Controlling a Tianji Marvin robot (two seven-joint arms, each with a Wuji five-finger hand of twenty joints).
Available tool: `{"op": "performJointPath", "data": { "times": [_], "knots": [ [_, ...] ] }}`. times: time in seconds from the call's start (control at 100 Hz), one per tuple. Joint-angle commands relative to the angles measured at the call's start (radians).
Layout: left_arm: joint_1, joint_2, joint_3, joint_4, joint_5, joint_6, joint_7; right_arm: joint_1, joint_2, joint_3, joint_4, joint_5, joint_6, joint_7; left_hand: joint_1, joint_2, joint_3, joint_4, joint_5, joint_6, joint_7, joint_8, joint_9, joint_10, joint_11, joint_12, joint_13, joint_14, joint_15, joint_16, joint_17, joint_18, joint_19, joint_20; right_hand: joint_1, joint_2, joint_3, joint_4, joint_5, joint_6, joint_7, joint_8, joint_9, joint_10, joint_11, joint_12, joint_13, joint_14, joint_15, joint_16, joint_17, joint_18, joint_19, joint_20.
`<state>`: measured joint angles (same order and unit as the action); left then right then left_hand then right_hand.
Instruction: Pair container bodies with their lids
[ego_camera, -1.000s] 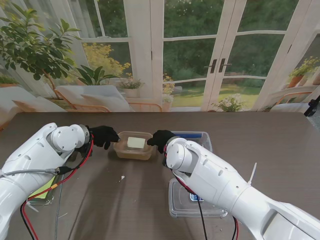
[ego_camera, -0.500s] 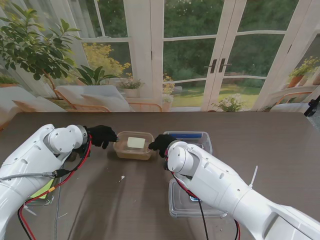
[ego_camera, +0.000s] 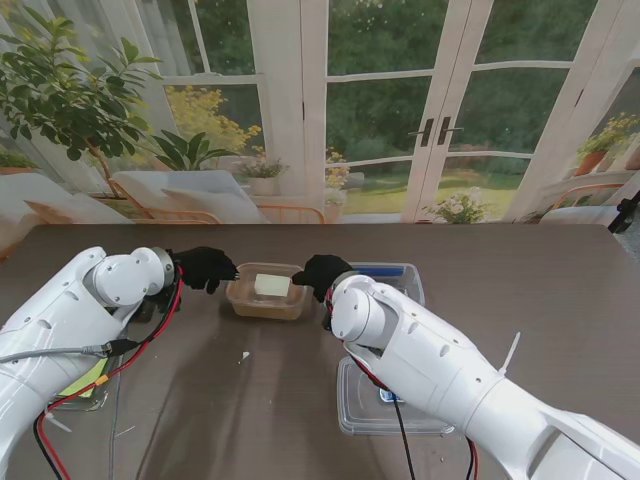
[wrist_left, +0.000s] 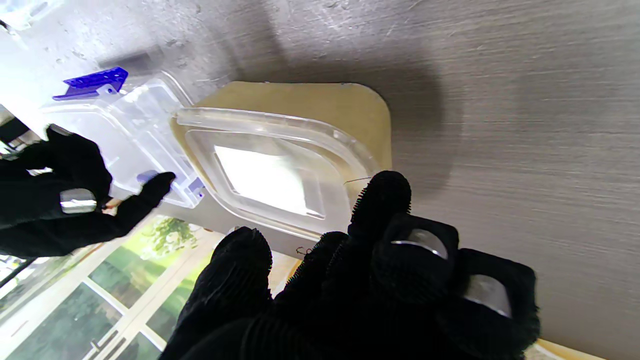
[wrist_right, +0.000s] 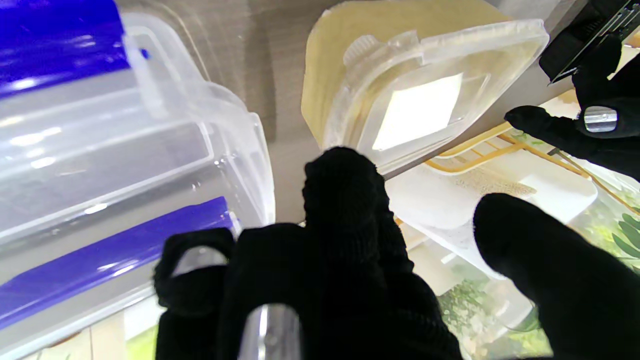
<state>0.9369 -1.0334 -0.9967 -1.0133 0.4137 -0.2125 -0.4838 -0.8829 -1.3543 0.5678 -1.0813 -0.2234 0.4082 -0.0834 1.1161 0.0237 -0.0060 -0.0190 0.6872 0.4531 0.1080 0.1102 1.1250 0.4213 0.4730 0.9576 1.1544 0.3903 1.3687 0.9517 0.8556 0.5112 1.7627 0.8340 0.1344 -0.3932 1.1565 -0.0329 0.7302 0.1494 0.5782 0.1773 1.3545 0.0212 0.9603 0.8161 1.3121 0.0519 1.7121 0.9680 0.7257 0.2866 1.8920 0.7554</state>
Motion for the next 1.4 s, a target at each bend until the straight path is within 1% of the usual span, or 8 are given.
{"op": "performJointPath", "data": {
  "times": [0.0,0.18,0.27,0.63,1.07,1.21,1.29,1.39],
  "knots": [
    [-0.013,-0.006,0.011,-0.008,-0.014,-0.012,-0.021,0.026,-0.027,-0.016,0.031,0.0,-0.014,0.011,-0.02,0.05,-0.003,0.015,0.003,-0.005,0.006,0.007,0.0,0.045,0.028,0.019,-0.007,0.036,-0.007,0.002,-0.006,-0.019,0.049,0.02,-0.019,0.01,-0.031,-0.005,-0.035,-0.005,-0.012,0.0,0.083,0.089,-0.012,-0.013,-0.001,-0.025,0.024,-0.01,0.451,0.03,0.109,-0.023],
    [-0.013,-0.009,0.03,-0.016,-0.034,-0.016,-0.028,0.066,-0.07,-0.042,0.115,0.024,-0.037,-0.007,-0.02,0.051,-0.002,0.015,-0.001,-0.007,0.004,0.007,-0.001,0.045,0.031,0.024,-0.007,0.035,-0.007,0.002,-0.006,-0.019,0.049,0.021,-0.015,0.01,-0.024,-0.007,-0.081,-0.021,-0.017,0.001,0.064,0.094,-0.014,-0.01,-0.001,-0.006,0.008,-0.019,0.448,0.057,0.089,-0.028],
    [-0.004,-0.008,0.028,-0.03,-0.039,-0.01,-0.033,0.083,-0.094,-0.053,0.156,0.034,-0.047,-0.022,-0.02,0.051,-0.003,0.015,0.0,-0.006,0.005,0.007,-0.001,0.046,0.032,0.025,-0.007,0.035,-0.007,0.002,-0.006,-0.019,0.049,0.021,-0.015,0.01,-0.023,-0.007,-0.101,-0.025,-0.022,0.001,0.061,0.095,-0.017,-0.011,-0.002,-0.006,0.007,-0.02,0.448,0.064,0.087,-0.028],
    [0.041,-0.004,0.014,-0.072,-0.044,0.029,-0.045,0.136,-0.179,-0.089,0.3,0.077,-0.073,-0.038,-0.019,0.052,-0.003,0.015,0.0,-0.005,0.005,0.007,-0.001,0.047,0.033,0.027,-0.011,0.039,-0.01,0.002,-0.009,-0.019,0.046,0.022,-0.015,0.011,-0.023,-0.008,-0.109,-0.031,-0.016,0.005,0.061,0.098,-0.024,-0.017,-0.002,0.001,0.011,-0.021,0.448,0.071,0.085,-0.026],
    [0.071,-0.001,0.009,-0.092,-0.04,0.065,-0.053,0.188,-0.287,-0.104,0.523,0.101,-0.133,-0.061,-0.019,0.053,-0.003,0.014,-0.002,-0.006,0.004,0.007,-0.002,0.049,0.032,0.028,-0.015,0.043,-0.013,0.004,-0.014,-0.017,0.041,0.023,-0.014,0.01,-0.02,-0.008,-0.115,-0.032,-0.013,0.008,0.061,0.096,-0.025,-0.019,-0.002,0.001,0.007,-0.023,0.448,0.071,0.084,-0.024],
    [0.084,0.001,0.002,-0.105,-0.034,0.079,-0.056,0.194,-0.301,-0.101,0.558,0.104,-0.147,-0.063,-0.019,0.053,-0.003,0.014,-0.002,-0.005,0.004,0.007,-0.002,0.049,0.032,0.028,-0.015,0.044,-0.013,0.005,-0.014,-0.017,0.041,0.024,-0.016,0.011,-0.02,-0.009,-0.114,-0.03,-0.011,0.009,0.061,0.098,-0.025,-0.02,-0.002,-0.001,0.007,-0.023,0.447,0.075,0.082,-0.024],
    [0.091,0.001,0.0,-0.11,-0.032,0.088,-0.057,0.194,-0.302,-0.098,0.566,0.105,-0.152,-0.063,-0.018,0.053,-0.003,0.014,-0.003,-0.005,0.004,0.007,-0.003,0.049,0.032,0.028,-0.015,0.044,-0.013,0.005,-0.014,-0.017,0.04,0.025,-0.015,0.01,-0.02,-0.009,-0.114,-0.031,-0.011,0.009,0.061,0.098,-0.025,-0.021,-0.003,0.007,0.008,-0.023,0.447,0.076,0.082,-0.024],
    [0.1,0.002,-0.002,-0.118,-0.03,0.098,-0.058,0.192,-0.303,-0.092,0.572,0.109,-0.155,-0.064,-0.018,0.054,-0.003,0.015,-0.003,-0.006,0.004,0.007,-0.003,0.049,0.032,0.028,-0.015,0.044,-0.013,0.005,-0.015,-0.017,0.039,0.025,-0.015,0.01,-0.021,-0.009,-0.114,-0.029,-0.011,0.009,0.061,0.098,-0.025,-0.021,-0.002,0.001,0.007,-0.024,0.447,0.076,0.082,-0.023]
  ]
}}
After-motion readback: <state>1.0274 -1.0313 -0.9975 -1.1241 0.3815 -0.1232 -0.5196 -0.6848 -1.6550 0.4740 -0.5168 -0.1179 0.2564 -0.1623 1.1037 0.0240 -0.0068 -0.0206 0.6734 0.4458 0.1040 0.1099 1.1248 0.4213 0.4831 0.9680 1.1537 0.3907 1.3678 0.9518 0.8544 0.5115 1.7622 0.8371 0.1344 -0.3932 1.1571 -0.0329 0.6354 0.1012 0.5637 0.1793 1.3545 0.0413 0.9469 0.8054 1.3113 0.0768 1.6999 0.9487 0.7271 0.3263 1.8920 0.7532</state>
